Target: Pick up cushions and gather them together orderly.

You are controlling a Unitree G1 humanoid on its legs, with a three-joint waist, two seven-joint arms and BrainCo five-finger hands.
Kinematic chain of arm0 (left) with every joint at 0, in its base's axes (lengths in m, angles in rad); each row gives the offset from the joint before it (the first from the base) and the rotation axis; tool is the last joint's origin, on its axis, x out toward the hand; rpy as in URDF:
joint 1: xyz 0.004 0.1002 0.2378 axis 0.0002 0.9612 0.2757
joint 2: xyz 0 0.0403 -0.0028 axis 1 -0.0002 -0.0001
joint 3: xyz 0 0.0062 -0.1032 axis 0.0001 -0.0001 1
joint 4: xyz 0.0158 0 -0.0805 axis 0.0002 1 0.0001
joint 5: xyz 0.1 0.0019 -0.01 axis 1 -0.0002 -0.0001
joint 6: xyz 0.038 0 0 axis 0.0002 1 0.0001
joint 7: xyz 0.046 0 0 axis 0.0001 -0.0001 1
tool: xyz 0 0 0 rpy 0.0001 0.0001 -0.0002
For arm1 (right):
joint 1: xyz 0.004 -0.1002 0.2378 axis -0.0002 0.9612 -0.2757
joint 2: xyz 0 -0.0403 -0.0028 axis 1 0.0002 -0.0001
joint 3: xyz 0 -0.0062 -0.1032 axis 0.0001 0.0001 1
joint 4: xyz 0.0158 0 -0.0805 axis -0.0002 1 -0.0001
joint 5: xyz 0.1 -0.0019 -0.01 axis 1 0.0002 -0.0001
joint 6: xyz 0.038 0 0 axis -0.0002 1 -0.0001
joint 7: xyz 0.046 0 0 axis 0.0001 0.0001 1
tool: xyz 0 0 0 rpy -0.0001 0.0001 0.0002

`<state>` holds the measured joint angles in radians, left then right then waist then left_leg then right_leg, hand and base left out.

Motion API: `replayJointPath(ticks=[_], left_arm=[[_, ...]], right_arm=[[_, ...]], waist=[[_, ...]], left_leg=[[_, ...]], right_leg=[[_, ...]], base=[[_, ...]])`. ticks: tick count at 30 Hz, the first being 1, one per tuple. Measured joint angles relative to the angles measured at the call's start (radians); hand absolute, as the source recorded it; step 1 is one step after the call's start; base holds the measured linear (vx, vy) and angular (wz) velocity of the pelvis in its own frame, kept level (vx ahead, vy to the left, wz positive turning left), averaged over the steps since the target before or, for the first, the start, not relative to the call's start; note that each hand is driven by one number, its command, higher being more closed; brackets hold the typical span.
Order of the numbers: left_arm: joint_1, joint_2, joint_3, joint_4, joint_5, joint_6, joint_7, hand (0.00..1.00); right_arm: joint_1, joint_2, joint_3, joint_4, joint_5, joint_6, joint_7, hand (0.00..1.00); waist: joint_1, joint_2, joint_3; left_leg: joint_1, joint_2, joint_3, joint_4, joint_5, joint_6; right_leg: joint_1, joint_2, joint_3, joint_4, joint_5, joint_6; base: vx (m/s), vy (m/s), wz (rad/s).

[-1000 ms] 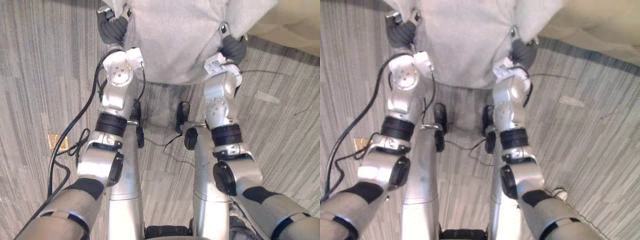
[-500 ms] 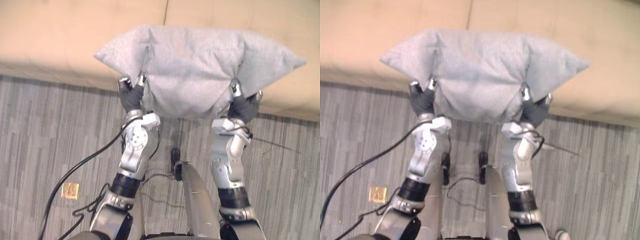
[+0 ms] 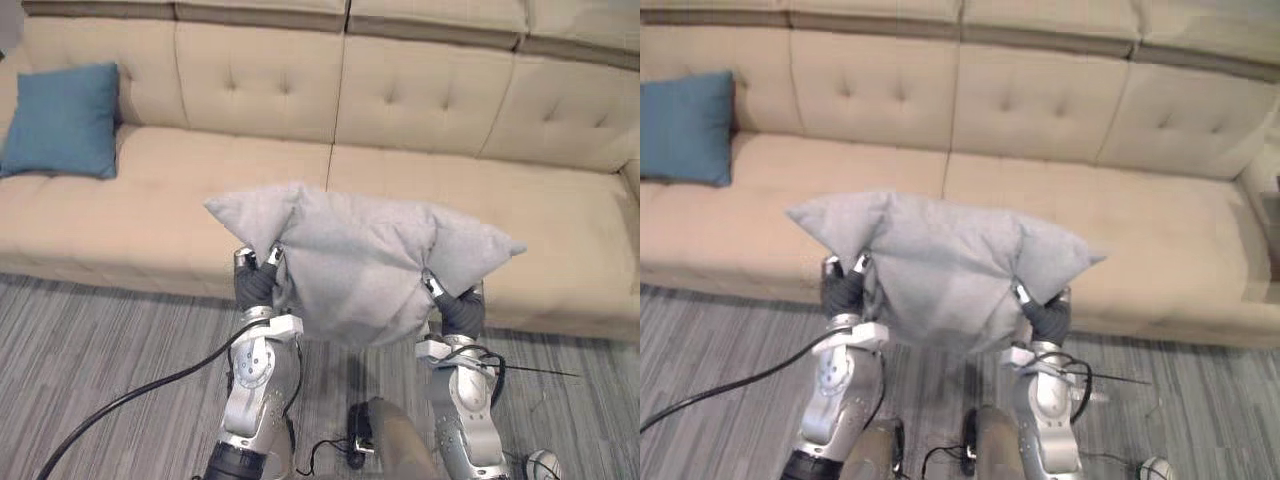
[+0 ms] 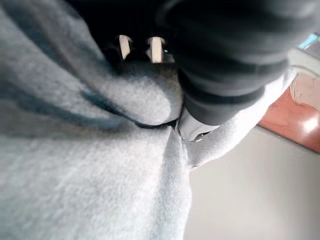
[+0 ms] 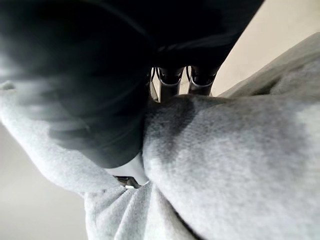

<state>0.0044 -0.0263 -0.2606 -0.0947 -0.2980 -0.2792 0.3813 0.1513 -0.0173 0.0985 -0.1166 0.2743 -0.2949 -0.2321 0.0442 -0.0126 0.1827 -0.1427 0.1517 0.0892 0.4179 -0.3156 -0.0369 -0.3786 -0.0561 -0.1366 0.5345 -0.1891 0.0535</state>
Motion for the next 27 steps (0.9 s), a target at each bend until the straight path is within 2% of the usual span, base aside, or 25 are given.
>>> replayJointPath(ticks=[1, 2, 3, 4, 5, 6, 7, 8, 9, 10, 11, 13, 14, 15, 16, 17, 18, 19, 20, 22, 23, 24, 25, 26, 27], left_arm=[[-0.003, 0.001, -0.003, 0.008, 0.001, -0.001, -0.004, 1.00], [-0.017, 0.021, -0.025, 0.037, 0.001, -0.001, -0.017, 1.00], [-0.028, 0.037, -0.043, 0.071, 0.002, 0.000, -0.023, 1.00], [-0.030, 0.054, -0.060, 0.103, 0.002, 0.013, -0.024, 1.00], [-0.030, 0.056, -0.063, 0.113, 0.002, 0.015, -0.029, 1.00], [-0.027, 0.051, -0.075, 0.130, 0.002, 0.028, -0.034, 1.00], [-0.026, 0.050, -0.081, 0.130, 0.002, 0.030, -0.034, 1.00], [-0.025, 0.043, -0.095, 0.130, 0.002, 0.031, -0.041, 1.00], [-0.023, 0.039, -0.097, 0.129, 0.002, 0.031, -0.046, 1.00], [-0.015, 0.033, -0.097, 0.128, 0.002, 0.031, -0.055, 1.00], [0.006, 0.023, -0.098, 0.116, 0.001, 0.030, -0.061, 1.00], [0.046, 0.013, -0.097, 0.095, 0.001, 0.026, -0.069, 1.00], [0.063, 0.013, -0.093, 0.086, -0.001, 0.026, -0.075, 1.00], [0.068, 0.013, -0.090, 0.086, -0.002, 0.026, -0.077, 1.00], [0.068, 0.013, -0.090, 0.087, -0.005, 0.027, -0.077, 1.00], [0.068, 0.012, -0.091, 0.087, -0.015, 0.029, -0.079, 1.00], [0.068, 0.012, -0.091, 0.087, -0.018, 0.029, -0.083, 1.00], [0.068, 0.012, -0.092, 0.087, -0.018, 0.029, -0.084, 1.00], [0.068, 0.012, -0.096, 0.089, -0.018, 0.029, -0.089, 1.00], [0.068, 0.012, -0.104, 0.101, -0.018, 0.029, -0.099, 1.00], [0.066, 0.012, -0.110, 0.112, -0.018, 0.029, -0.100, 1.00], [0.066, 0.012, -0.117, 0.123, -0.018, 0.030, -0.101, 1.00], [0.067, 0.017, -0.120, 0.126, -0.018, 0.029, -0.101, 1.00], [0.067, 0.036, -0.122, 0.133, -0.018, 0.030, -0.101, 1.00], [0.067, 0.056, -0.123, 0.135, -0.018, 0.030, -0.101, 1.00]], right_arm=[[0.000, 0.000, -0.005, 0.009, 0.000, 0.000, 0.003, 1.00], [0.001, -0.001, -0.026, 0.029, 0.001, 0.009, 0.004, 1.00], [-0.006, -0.005, -0.042, 0.057, 0.000, 0.011, 0.003, 1.00], [-0.025, -0.032, -0.056, 0.097, 0.000, 0.029, -0.002, 1.00], [-0.025, -0.036, -0.060, 0.097, 0.000, 0.035, -0.004, 1.00], [-0.014, -0.053, -0.066, 0.086, 0.000, 0.037, -0.006, 1.00], [-0.008, -0.057, -0.069, 0.078, 0.001, 0.036, -0.006, 1.00], [0.022, -0.065, -0.083, 0.039, 0.001, 0.036, -0.006, 1.00], [0.034, -0.064, -0.086, 0.025, 0.001, 0.037, -0.006, 1.00], [0.055, -0.062, -0.085, 0.006, 0.001, 0.037, -0.006, 1.00], [0.081, -0.064, -0.084, -0.020, 0.001, 0.038, -0.005, 1.00], [0.108, -0.068, -0.077, -0.052, 0.001, 0.038, -0.002, 1.00], [0.111, -0.069, -0.072, -0.062, 0.003, 0.038, -0.002, 1.00], [0.109, -0.066, -0.070, -0.062, 0.004, 0.039, -0.002, 1.00], [0.109, -0.063, -0.069, -0.061, 0.004, 0.039, -0.002, 1.00], [0.109, -0.064, -0.069, -0.060, 0.005, 0.041, -0.002, 1.00], [0.104, -0.066, -0.070, -0.055, 0.008, 0.041, -0.002, 1.00], [0.102, -0.065, -0.072, -0.051, 0.010, 0.041, -0.002, 1.00], [0.102, -0.064, -0.079, -0.043, 0.011, 0.041, -0.002, 1.00], [0.081, -0.066, -0.095, 0.004, 0.014, 0.041, -0.002, 1.00], [0.066, -0.069, -0.100, 0.037, 0.023, 0.040, -0.002, 1.00], [0.054, -0.071, -0.107, 0.074, 0.036, 0.041, -0.002, 1.00], [0.054, -0.070, -0.107, 0.086, 0.041, 0.042, -0.001, 1.00], [0.058, -0.053, -0.107, 0.109, 0.041, 0.050, -0.001, 1.00], [0.066, -0.033, -0.107, 0.111, 0.041, 0.059, 0.002, 1.00]], waist=[[-0.001, 0.002, -0.003], [-0.014, -0.003, -0.011], [-0.029, -0.001, -0.014], [-0.030, 0.016, -0.020], [-0.033, 0.015, -0.020], [-0.045, 0.019, -0.025], [-0.047, 0.023, -0.029], [-0.051, 0.040, -0.048], [-0.053, 0.043, -0.051], [-0.053, 0.045, -0.052], [-0.053, 0.050, -0.056], [-0.051, 0.072, -0.077], [-0.044, 0.080, -0.089], [-0.041, 0.080, -0.092], [-0.041, 0.077, -0.094], [-0.038, 0.070, -0.098], [-0.038, 0.060, -0.101], [-0.038, 0.057, -0.100], [-0.038, 0.055, -0.099], [-0.036, 0.048, -0.106], [-0.037, 0.047, -0.106], [-0.032, 0.067, -0.115], [-0.028, 0.075, -0.117], [-0.029, 0.056, -0.127], [-0.031, 0.036, -0.131]], left_leg=[[0.010, 0.003, -0.007, -0.011, 0.000, -0.003], [0.035, 0.005, -0.035, -0.038, 0.001, -0.031], [0.060, 0.007, -0.070, -0.050, -0.002, -0.067], [0.098, 0.015, -0.126, -0.094, 0.029, -0.070], [0.113, 0.016, -0.136, -0.109, 0.047, -0.086], [0.159, 0.024, -0.161, -0.152, 0.086, -0.112], [0.166, 0.030, -0.163, -0.155, 0.092, -0.121], [0.160, 0.050, -0.181, -0.126, 0.093, -0.123], [0.157, 0.060, -0.188, -0.100, 0.090, -0.127], [0.140, 0.075, -0.199, -0.021, 0.087, -0.133], [0.100, 0.089, -0.219, 0.129, 0.088, -0.136], [0.019, 0.118, -0.220, 0.315, 0.122, -0.119], [-0.034, 0.151, -0.171, 0.419, 0.178, -0.091], [-0.051, 0.169, -0.135, 0.456, 0.208, -0.069], [-0.067, 0.180, -0.109, 0.484, 0.212, -0.056], [-0.081, 0.183, -0.068, 0.500, 0.175, -0.043], [-0.087, 0.162, -0.022, 0.456, 0.121, -0.022], [-0.084, 0.150, -0.006, 0.419, 0.101, -0.014], [-0.083, 0.129, 0.008, 0.345, 0.077, -0.013], [-0.080, 0.072, 0.003, 0.166, 0.072, -0.027], [-0.067, 0.035, -0.013, 0.055, 0.096, -0.027], [-0.046, 0.007, -0.031, -0.072, 0.220, -0.019], [-0.038, 0.008, -0.039, -0.093, 0.229, -0.049], [-0.017, -0.011, -0.039, -0.122, 0.228, -0.059], [0.008, -0.034, -0.022, -0.166, 0.243, -0.043]], right_leg=[[0.001, 0.003, 0.008, -0.038, 0.014, -0.002], [0.033, 0.014, 0.076, -0.230, 0.101, 0.008], [0.079, 0.023, 0.063, -0.294, 0.214, -0.036], [0.096, 0.047, 0.042, -0.270, 0.210, -0.069], [0.091, 0.048, 0.040, -0.243, 0.195, -0.084], [0.095, 0.049, 0.029, -0.181, 0.135, -0.093], [0.102, 0.052, 0.021, -0.178, 0.115, -0.096], [0.123, 0.070, -0.008, -0.188, 0.090, -0.107], [0.142, 0.076, -0.021, -0.199, 0.083, -0.109], [0.185, 0.090, -0.041, -0.218, 0.074, -0.119], [0.236, 0.112, -0.059, -0.243, 0.062, -0.129], [0.281, 0.146, -0.075, -0.262, 0.047, -0.141], [0.301, 0.159, -0.074, -0.265, 0.034, -0.151], [0.316, 0.160, -0.072, -0.275, 0.030, -0.153], [0.327, 0.156, -0.071, -0.285, 0.028, -0.158], [0.341, 0.140, -0.067, -0.299, 0.024, -0.170], [0.353, 0.115, -0.066, -0.311, 0.022, -0.175], [0.360, 0.105, -0.066, -0.315, 0.027, -0.171], [0.374, 0.089, -0.067, -0.327, 0.033, -0.161], [0.389, 0.057, -0.069, -0.338, 0.040, -0.150], [0.401, 0.046, -0.066, -0.346, 0.043, -0.143], [0.413, 0.051, -0.045, -0.353, 0.042, -0.111], [0.417, 0.059, -0.031, -0.355, 0.039, -0.099], [0.418, 0.049, -0.010, -0.354, 0.038, -0.081], [0.415, 0.023, 0.026, -0.357, 0.040, -0.070]], base=[[0.29, -0.196, -0.03], [0.32, -0.253, 0.30], [0.39, -0.306, 0.21], [0.31, -0.263, 0.07], [0.33, -0.302, -0.03], [0.20, -0.214, 0.11], [0.25, -0.247, 0.30], [0.20, -0.165, 0.32], [0.27, -0.226, 0.45], [0.25, -0.213, 0.46], [0.17, -0.162, 0.39], [0.14, -0.119, 0.16], [0.16, -0.093, 0.04], [0.19, -0.072, 0.03], [0.13, -0.003, 0.10], [0.15, 0.029, 0.13], [0.12, 0.054, 0.11], [0.12, 0.077, 0.16], [0.13, 0.110, 0.12], [0.13, 0.137, 0.07], [0.12, 0.189, -0.13], [0.12, 0.209, -0.21], [0.13, 0.212, -0.26], [0.16, 0.227, -0.16], [0.14, 0.212, -0.09]])
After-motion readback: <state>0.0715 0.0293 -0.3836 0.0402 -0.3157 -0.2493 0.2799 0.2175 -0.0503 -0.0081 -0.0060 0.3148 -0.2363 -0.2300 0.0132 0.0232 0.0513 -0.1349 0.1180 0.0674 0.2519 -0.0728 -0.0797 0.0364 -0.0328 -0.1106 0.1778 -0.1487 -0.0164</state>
